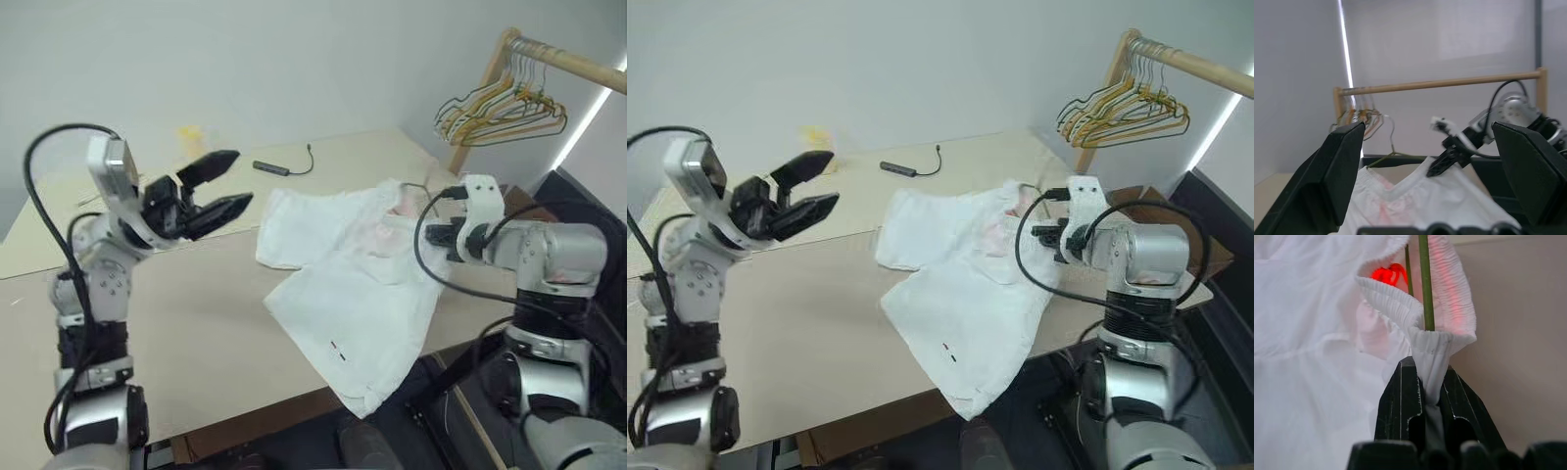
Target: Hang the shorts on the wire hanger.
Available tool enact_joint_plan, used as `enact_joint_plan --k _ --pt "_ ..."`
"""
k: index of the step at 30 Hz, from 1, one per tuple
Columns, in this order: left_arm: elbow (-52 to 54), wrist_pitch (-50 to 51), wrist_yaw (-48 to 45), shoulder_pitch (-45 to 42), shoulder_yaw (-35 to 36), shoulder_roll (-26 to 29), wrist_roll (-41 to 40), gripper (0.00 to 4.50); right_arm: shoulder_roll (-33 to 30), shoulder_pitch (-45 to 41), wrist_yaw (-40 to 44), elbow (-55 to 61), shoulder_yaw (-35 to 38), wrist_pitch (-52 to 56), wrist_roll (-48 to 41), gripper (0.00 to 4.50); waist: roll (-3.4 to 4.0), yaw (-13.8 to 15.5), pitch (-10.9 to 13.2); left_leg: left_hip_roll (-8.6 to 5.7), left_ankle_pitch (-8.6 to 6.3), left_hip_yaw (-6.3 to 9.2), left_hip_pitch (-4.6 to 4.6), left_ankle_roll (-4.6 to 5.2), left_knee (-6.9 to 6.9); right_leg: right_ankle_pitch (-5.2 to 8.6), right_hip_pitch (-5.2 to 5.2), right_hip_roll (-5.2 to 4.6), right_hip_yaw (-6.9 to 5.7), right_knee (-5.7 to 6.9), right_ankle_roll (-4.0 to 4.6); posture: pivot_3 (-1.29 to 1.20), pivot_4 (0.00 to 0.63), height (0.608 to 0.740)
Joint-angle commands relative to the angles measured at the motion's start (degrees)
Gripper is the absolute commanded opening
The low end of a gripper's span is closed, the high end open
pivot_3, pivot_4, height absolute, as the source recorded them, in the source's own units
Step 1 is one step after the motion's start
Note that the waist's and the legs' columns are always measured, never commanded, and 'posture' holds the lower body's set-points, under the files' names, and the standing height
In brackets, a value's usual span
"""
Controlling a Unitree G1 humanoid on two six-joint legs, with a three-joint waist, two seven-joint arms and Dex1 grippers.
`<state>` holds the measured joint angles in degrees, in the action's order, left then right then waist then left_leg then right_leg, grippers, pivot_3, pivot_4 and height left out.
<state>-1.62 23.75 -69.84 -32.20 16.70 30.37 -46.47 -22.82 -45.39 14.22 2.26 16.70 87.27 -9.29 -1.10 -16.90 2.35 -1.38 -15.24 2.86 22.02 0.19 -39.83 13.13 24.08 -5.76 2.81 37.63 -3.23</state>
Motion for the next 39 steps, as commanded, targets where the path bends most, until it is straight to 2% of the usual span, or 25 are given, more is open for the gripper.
enact_joint_plan --k 1,3,7,13,17,19,23,30,35,39 --pt "4.5 0.0 1.8 1.5 -0.7 -0.6 -0.7 4.50 4.1 -4.7 -9.8 -0.5 10.6 2.1 5.9 0.07 0.04 -0.3 0.0 -0.01 0.00 -0.02 -0.02 0.01 -0.01 -0.01 0.00 0.00 0.03 0.01 -0.01 -0.31 0.000 0.740" --pt "5.9 0.6 2.4 2.0 -1.0 -1.0 -1.6 4.50 5.5 -6.9 -16.2 -3.0 12.2 2.8 10.7 0.07 0.07 -0.7 0.0 -0.03 0.03 -0.03 -0.01 0.05 -0.02 -0.01 0.00 0.00 0.04 0.03 -0.02 -0.31 0.000 0.740" --pt "7.6 1.8 2.8 2.3 -0.2 -0.9 -4.5 4.50 6.1 -9.3 -26.7 -5.4 13.2 -2.3 17.4 0.07 0.20 -1.5 -0.1 -0.05 0.03 -0.05 -0.03 0.05 0.00 -0.01 -0.03 0.01 0.05 0.00 -0.02 -0.30 0.000 0.740" --pt "8.5 2.0 3.5 3.1 0.6 -0.3 -6.4 4.50 6.1 -11.6 -35.4 -6.4 13.1 -8.2 22.1 0.07 0.45 -2.6 -0.3 -0.06 0.04 -0.09 -0.11 0.07 0.00 -0.01 -0.15 0.03 0.07 -0.04 -0.03 -0.30 0.000 0.740" --pt "9.1 1.9 4.1 3.6 0.6 -0.2 -6.4 4.50 6.1 -13.7 -40.2 -6.8 15.5 -13.1 22.8 0.07 0.50 -3.0 -0.2 -0.05 0.04 -0.09 -0.42 0.08 0.06 0.01 -0.49 0.09 0.07 -0.15 -0.06 -0.29 0.000 0.740" --pt "9.5 2.0 4.5 3.9 0.5 0.0 -6.0 4.50 5.2 -15.3 -41.9 -7.8 16.7 -16.3 22.5 0.07 0.53 -3.0 -0.2 0.02 -0.01 -0.08 -0.89 0.15 0.18 0.01 -1.07 0.23 0.03 -0.52 -0.08 -0.29 0.000 0.740" --pt "10.9 2.8 4.8 5.4 1.1 0.5 -7.0 4.50 1.9 -18.0 -43.7 -10.5 15.6 -21.9 22.6 0.07 0.59 -3.0 -0.2 0.01 -0.04 -0.09 -1.09 0.21 0.20 0.03 -1.37 0.25 0.01 -0.67 -0.14 -0.29 0.000 0.740" --pt "12.6 3.0 6.0 7.0 2.1 1.4 -8.4 4.50 -3.3 -23.9 -44.7 -21.6 22.0 -25.6 17.5 0.07 0.60 -2.8 -0.2 0.08 -0.24 -0.12 -1.51 0.51 0.29 0.04 -1.92 0.34 -0.02 -1.11 -0.16 -0.29 0.000 0.740" --pt "12.4 2.0 6.3 6.7 1.4 1.6 -7.5 4.50 -6.6 -27.7 -47.1 -31.0 27.3 -27.4 13.5 0.07 0.61 -2.8 -0.2 0.06 -0.24 -0.36 -1.70 0.52 0.73 -0.02 -2.00 0.38 0.16 -1.53 -0.21 -0.28 0.000 0.740" --pt "12.5 1.8 6.1 6.8 1.1 1.5 -7.3 4.50 -9.5 -28.9 -48.2 -35.8 27.7 -29.7 11.7 0.07 0.62 -2.8 -0.2 0.07 -0.26 -0.53 -1.74 0.57 1.04 -0.01 -1.95 0.41 0.35 -1.74 -0.21 -0.29 0.000 0.740"
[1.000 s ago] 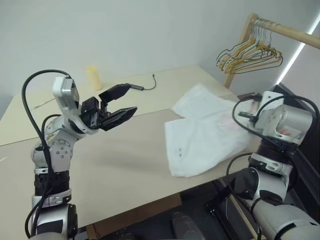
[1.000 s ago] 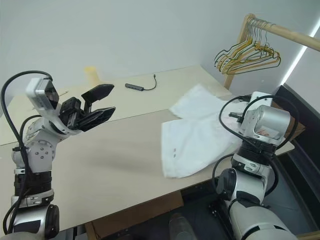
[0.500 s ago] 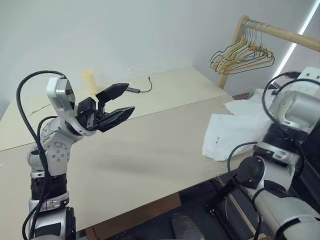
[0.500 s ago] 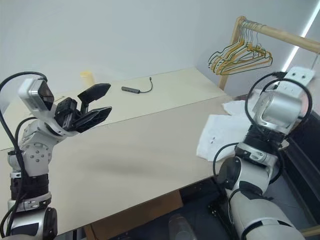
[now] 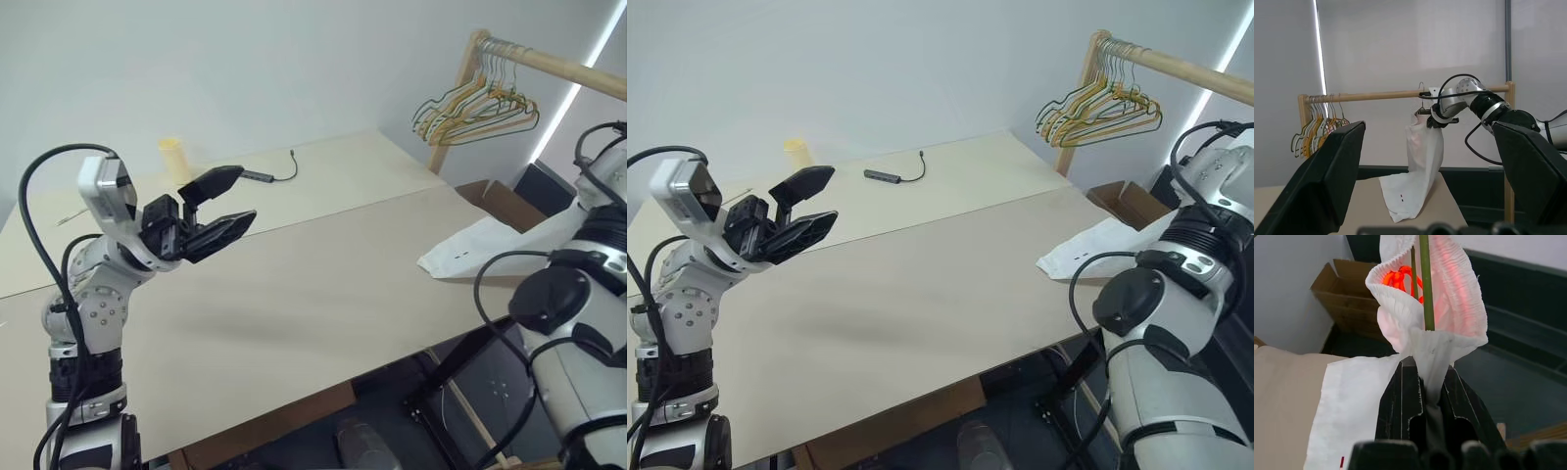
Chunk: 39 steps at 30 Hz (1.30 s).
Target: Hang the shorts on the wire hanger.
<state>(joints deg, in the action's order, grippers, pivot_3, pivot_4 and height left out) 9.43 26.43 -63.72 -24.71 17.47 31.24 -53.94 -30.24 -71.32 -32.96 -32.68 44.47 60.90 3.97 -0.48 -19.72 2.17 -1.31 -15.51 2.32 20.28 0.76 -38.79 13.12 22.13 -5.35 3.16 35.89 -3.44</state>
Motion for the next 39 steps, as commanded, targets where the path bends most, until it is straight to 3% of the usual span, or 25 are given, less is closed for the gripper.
enact_joint_plan --k 1,9,18,31,39 --pt "1.4 -1.0 0.0 -0.6 0.3 0.6 0.2 4.50 -2.8 -3.0 -1.4 -1.6 -0.4 -4.0 -1.8 0.07 0.00 0.0 0.0 0.00 -0.02 -0.05 0.00 0.03 0.02 0.00 0.01 0.00 0.05 -0.02 0.00 -0.29 0.000 0.740" --pt "0.7 -1.7 -0.7 -0.9 -1.0 0.3 1.8 4.50 -6.2 -3.4 -3.7 -9.4 2.3 -4.8 -7.1 0.07 -0.02 -0.1 0.0 0.01 -0.07 -0.57 -0.07 0.11 -0.01 0.02 0.00 0.04 0.47 -0.10 -0.28 -0.30 0.000 0.740" --pt "0.8 -1.6 -0.8 -1.2 -1.2 0.0 1.9 4.50 -6.2 -0.7 -3.8 -10.5 1.6 -3.1 -10.1 0.07 -0.02 -0.3 0.0 0.09 -0.08 -0.85 -0.06 0.14 0.00 0.16 -0.02 0.12 0.75 -0.13 -0.65 -0.30 0.000 0.740" --pt "0.9 -1.2 -0.3 -1.9 -0.8 -0.9 0.4 4.50 -4.2 4.0 -4.9 -1.5 -8.0 -2.4 -6.4 4.46 -0.02 -0.1 0.0 0.14 -0.13 -0.92 -0.05 0.21 0.00 0.13 -0.01 0.15 0.83 -0.21 -0.71 -0.30 0.000 0.740" --pt "0.9 -1.4 -0.4 -2.0 -0.7 -1.4 0.5 4.50 -1.9 8.9 -7.1 11.5 -20.1 -8.6 2.6 4.46 -0.01 -0.1 0.0 0.16 -0.13 -0.92 -0.07 0.21 0.00 0.12 0.03 0.13 0.87 -0.21 -0.75 -0.29 0.000 0.740"
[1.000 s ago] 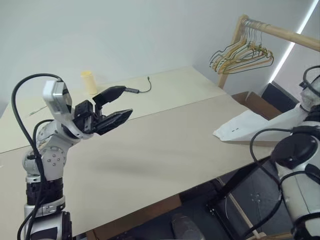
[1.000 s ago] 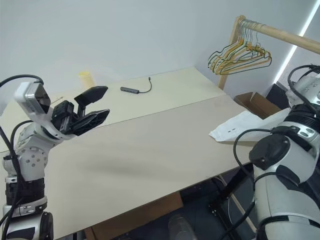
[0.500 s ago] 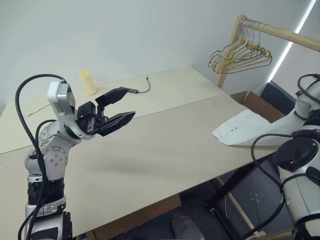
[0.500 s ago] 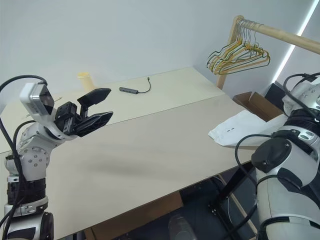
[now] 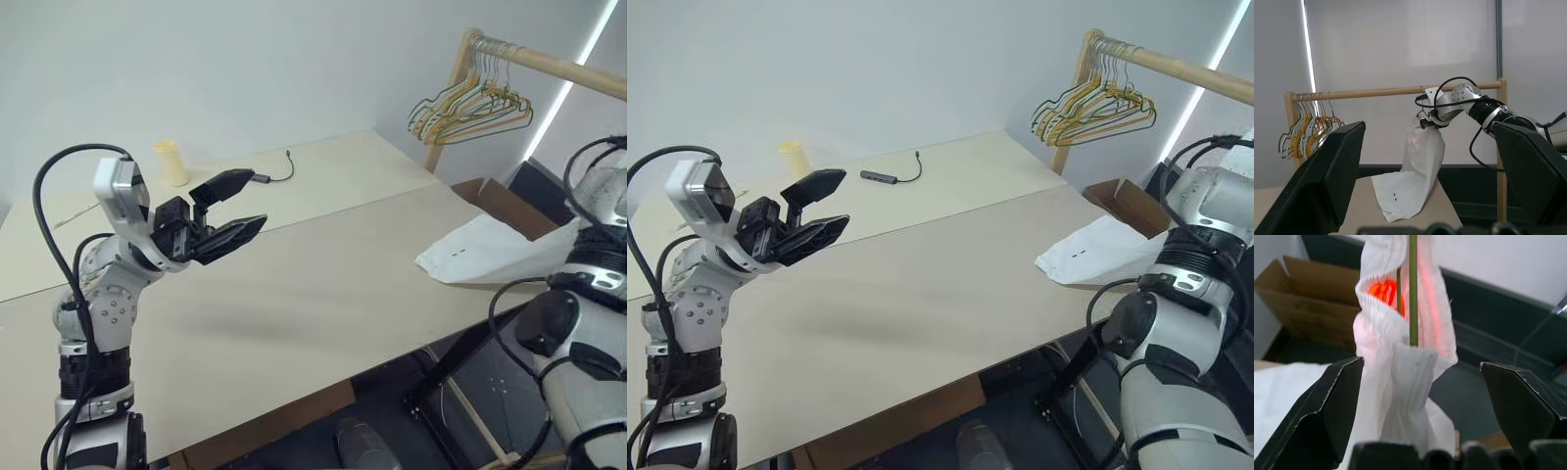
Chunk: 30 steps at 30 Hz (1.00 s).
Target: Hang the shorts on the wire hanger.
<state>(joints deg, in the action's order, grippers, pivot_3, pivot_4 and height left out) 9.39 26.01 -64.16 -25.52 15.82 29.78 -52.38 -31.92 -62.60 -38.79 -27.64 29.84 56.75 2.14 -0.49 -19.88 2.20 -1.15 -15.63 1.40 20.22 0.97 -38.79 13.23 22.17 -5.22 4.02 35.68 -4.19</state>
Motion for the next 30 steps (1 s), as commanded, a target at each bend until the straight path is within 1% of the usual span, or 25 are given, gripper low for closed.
enact_joint_plan --k 1,2,5,8,11,13,15,19,23,26,30 --pt "1.0 -1.0 0.0 -1.1 1.0 0.1 -1.1 4.50 -0.3 0.8 -1.1 7.9 -8.1 -5.9 6.3 4.46 0.00 0.0 0.0 0.00 0.00 0.00 0.00 0.00 0.00 0.00 0.02 0.00 0.00 0.00 0.00 -0.29 0.000 0.740" --pt "1.0 -0.9 0.0 -1.0 1.1 0.1 -1.2 4.50 -0.5 1.5 -0.2 9.5 -11.3 -7.8 8.1 4.46 0.00 0.0 0.0 0.00 0.00 0.00 -0.02 0.00 -0.01 0.00 0.04 0.00 0.00 0.01 -0.01 -0.29 0.000 0.740" --pt "1.3 -0.9 0.0 -0.6 1.3 0.2 -1.2 4.50 -2.2 3.7 6.1 11.9 -22.9 -14.4 14.0 4.46 0.00 -0.3 0.0 0.00 0.00 0.00 -0.04 0.00 -0.02 -0.01 0.05 -0.01 0.02 0.00 -0.04 -0.29 0.000 0.740" --pt "1.3 -1.2 0.2 0.1 1.5 0.6 -0.5 4.50 -2.5 5.6 12.1 13.6 -29.4 -20.2 16.7 4.46 0.00 -0.7 0.0 0.01 0.00 0.00 -0.07 -0.01 -0.03 -0.02 0.05 0.02 0.02 0.00 -0.06 -0.27 0.000 0.740" --pt "2.2 -1.2 0.9 1.8 2.3 2.2 0.8 4.50 -2.2 8.5 21.3 15.8 -37.0 -26.3 18.6 4.46 -0.01 -1.1 0.0 0.02 0.00 0.00 -0.07 -0.01 -0.03 -0.02 0.04 0.02 0.01 0.00 -0.07 -0.26 0.000 0.740" --pt "3.5 -1.1 2.3 3.9 3.0 4.1 2.6 4.50 -0.8 11.5 29.8 18.8 -40.4 -29.0 16.6 4.46 -0.03 -1.3 0.0 0.06 0.00 0.01 -0.07 -0.01 -0.02 -0.03 0.06 0.01 0.01 0.00 -0.07 -0.24 0.000 0.740" --pt "4.8 -1.1 4.0 6.5 3.6 5.3 3.8 4.50 0.0 15.1 36.4 22.4 -42.3 -32.0 14.9 4.46 -0.03 -1.1 0.0 0.09 -0.01 0.01 -0.10 -0.01 -0.01 -0.03 0.06 0.03 0.01 0.01 -0.07 -0.22 0.000 0.740" --pt "8.2 -0.1 6.9 14.2 4.4 8.5 7.0 4.50 -0.2 22.9 50.9 32.1 -45.8 -34.7 10.8 4.46 -0.05 0.5 0.0 0.11 -0.02 0.07 -0.04 -0.01 0.00 -0.03 0.18 -0.03 0.00 0.04 -0.06 -0.20 0.000 0.740" --pt "12.0 0.9 10.1 22.0 6.4 9.1 7.3 4.50 -2.3 29.2 61.2 38.1 -49.7 -38.2 10.4 4.46 -0.26 3.4 0.2 0.12 -0.03 0.08 -0.01 -0.02 -0.01 -0.04 0.24 -0.08 -0.03 0.05 -0.05 -0.15 0.000 0.740" --pt "13.7 1.5 12.0 26.3 7.0 9.1 7.6 4.50 -2.9 32.1 65.3 39.8 -50.9 -39.9 10.7 4.46 -0.46 5.9 0.2 0.15 -0.04 0.09 -0.04 -0.04 -0.01 -0.03 0.25 -0.07 -0.05 0.04 -0.04 -0.11 0.000 0.740" --pt "15.7 1.5 12.1 31.2 6.6 9.0 7.6 4.50 -2.7 33.5 68.1 38.3 -52.4 -41.7 12.7 4.46 -0.54 8.8 0.3 0.15 -0.04 0.08 -0.02 -0.05 -0.04 -0.13 0.30 -0.08 -0.06 0.07 0.13 -0.09 0.000 0.740"
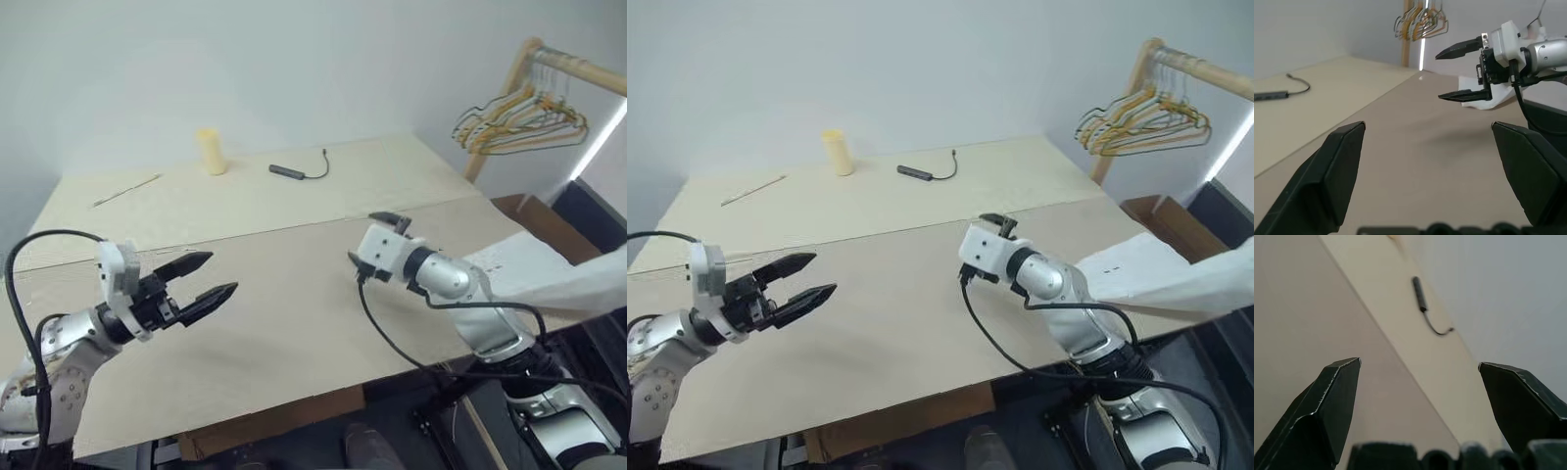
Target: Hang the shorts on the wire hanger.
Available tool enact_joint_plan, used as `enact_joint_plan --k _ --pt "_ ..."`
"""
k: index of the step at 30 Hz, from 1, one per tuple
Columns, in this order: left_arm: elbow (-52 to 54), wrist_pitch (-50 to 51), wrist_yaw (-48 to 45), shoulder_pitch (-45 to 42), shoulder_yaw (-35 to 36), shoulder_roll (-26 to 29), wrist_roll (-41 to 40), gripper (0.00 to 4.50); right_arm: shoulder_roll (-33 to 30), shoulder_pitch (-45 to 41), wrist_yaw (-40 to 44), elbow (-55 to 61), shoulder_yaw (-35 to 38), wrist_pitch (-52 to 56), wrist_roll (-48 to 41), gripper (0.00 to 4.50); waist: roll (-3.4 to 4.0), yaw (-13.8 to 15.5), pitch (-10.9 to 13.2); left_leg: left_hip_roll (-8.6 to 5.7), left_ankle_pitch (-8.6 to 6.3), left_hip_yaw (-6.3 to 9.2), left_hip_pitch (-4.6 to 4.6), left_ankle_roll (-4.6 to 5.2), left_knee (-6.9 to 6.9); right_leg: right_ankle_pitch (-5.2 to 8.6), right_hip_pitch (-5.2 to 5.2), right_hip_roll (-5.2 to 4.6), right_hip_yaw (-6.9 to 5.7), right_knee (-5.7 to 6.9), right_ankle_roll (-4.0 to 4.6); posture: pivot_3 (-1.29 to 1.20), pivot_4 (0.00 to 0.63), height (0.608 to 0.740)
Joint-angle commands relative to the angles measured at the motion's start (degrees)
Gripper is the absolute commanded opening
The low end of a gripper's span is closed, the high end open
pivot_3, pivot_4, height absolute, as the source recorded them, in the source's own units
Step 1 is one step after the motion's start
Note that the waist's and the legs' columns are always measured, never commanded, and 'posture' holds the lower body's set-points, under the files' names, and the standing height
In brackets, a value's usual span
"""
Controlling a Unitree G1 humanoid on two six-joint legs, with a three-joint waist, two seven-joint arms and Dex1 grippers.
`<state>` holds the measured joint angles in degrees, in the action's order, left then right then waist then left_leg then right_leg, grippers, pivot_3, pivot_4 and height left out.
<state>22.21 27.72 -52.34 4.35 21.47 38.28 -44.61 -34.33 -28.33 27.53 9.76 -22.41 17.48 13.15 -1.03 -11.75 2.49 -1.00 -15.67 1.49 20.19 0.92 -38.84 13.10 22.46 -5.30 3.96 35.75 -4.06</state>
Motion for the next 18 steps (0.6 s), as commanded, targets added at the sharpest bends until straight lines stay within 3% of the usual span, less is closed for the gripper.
enact_joint_plan --k 1,8,18 --pt "3.2 -0.4 0.5 2.3 0.8 0.4 0.2 4.50 -0.2 -0.6 2.4 0.8 -0.5 -3.1 2.0 4.46 -0.01 1.3 0.0 0.00 0.00 0.00 0.00 0.00 0.00 -0.10 0.02 0.00 0.00 0.00 0.18 -0.08 0.000 0.740" --pt "4.4 -0.8 1.9 6.1 -3.3 2.5 7.1 4.50 1.2 0.4 5.9 0.0 -1.2 -4.7 2.8 4.46 -0.07 4.9 0.0 -0.02 0.00 -0.03 0.01 0.00 0.02 -0.16 0.11 0.08 -0.06 0.01 0.39 -0.03 0.000 0.740" --pt "5.1 0.2 4.0 6.8 -4.3 1.9 7.1 4.50 2.6 -0.2 7.6 -2.7 -1.2 -7.7 6.1 4.46 -0.15 7.8 0.1 -0.05 0.00 -0.09 0.03 0.00 0.02 -0.18 0.16 0.16 -0.10 0.01 0.50 0.00 0.000 0.740"
